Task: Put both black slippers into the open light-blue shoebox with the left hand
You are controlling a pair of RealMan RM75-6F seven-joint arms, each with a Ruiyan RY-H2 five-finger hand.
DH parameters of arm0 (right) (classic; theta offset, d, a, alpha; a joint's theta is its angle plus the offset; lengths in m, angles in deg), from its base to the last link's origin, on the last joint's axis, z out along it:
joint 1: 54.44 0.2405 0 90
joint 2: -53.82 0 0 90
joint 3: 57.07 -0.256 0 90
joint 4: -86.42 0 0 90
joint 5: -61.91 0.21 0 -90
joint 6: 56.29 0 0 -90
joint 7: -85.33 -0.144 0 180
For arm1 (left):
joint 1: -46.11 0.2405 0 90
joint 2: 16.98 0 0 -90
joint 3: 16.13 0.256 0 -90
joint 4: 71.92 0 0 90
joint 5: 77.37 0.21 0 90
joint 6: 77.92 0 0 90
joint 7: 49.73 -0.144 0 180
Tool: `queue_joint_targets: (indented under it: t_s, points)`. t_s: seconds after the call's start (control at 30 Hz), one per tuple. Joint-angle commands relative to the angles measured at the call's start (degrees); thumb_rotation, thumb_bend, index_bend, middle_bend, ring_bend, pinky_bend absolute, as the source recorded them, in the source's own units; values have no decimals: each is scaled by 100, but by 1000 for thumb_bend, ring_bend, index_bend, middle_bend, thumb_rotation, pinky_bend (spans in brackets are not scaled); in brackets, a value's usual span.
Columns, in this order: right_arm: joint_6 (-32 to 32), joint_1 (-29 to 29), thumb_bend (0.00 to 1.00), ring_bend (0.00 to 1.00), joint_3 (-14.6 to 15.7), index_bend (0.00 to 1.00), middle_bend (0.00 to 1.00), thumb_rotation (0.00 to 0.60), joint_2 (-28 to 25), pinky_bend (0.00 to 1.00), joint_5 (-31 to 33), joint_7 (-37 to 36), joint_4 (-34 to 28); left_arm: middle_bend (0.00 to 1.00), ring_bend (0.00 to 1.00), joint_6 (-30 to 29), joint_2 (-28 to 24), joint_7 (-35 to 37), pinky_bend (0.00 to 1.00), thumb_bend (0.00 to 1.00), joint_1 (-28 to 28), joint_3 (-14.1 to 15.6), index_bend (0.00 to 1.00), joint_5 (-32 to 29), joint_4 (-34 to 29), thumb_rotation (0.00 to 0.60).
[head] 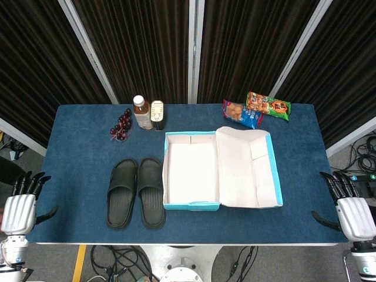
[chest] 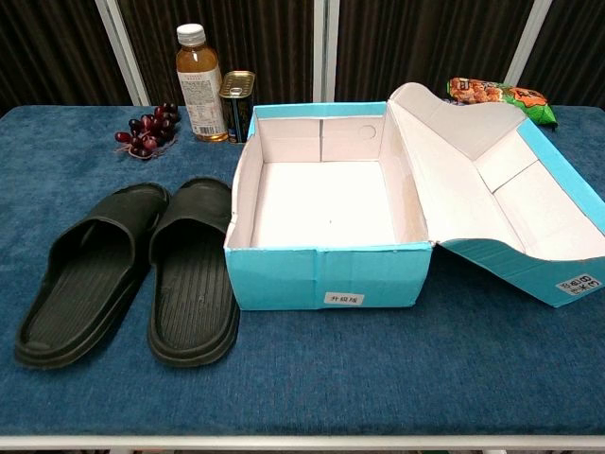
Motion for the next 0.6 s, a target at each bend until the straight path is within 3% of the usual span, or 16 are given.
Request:
queue_joint_targets:
  t_s: [0.03,0.4,0.6]
  points:
    - [16,-12,74,0,14,0,116,600,-4,0,-22,-34,7,118,0,4,1,-5,43,170,-4,-1,198,6,-7,600]
    - [176,-71,74,0,61,0,116,600,-25,0,-156,-183,139,118,0,35,-190,-57,43,166,-214,-118,198,262,-121,600]
    - [223,-43,74,0,47,0,116,600,-114,0,-239,-199,168,118,0,639,-475,184,47,159,-833,-380,198,432,-248,600]
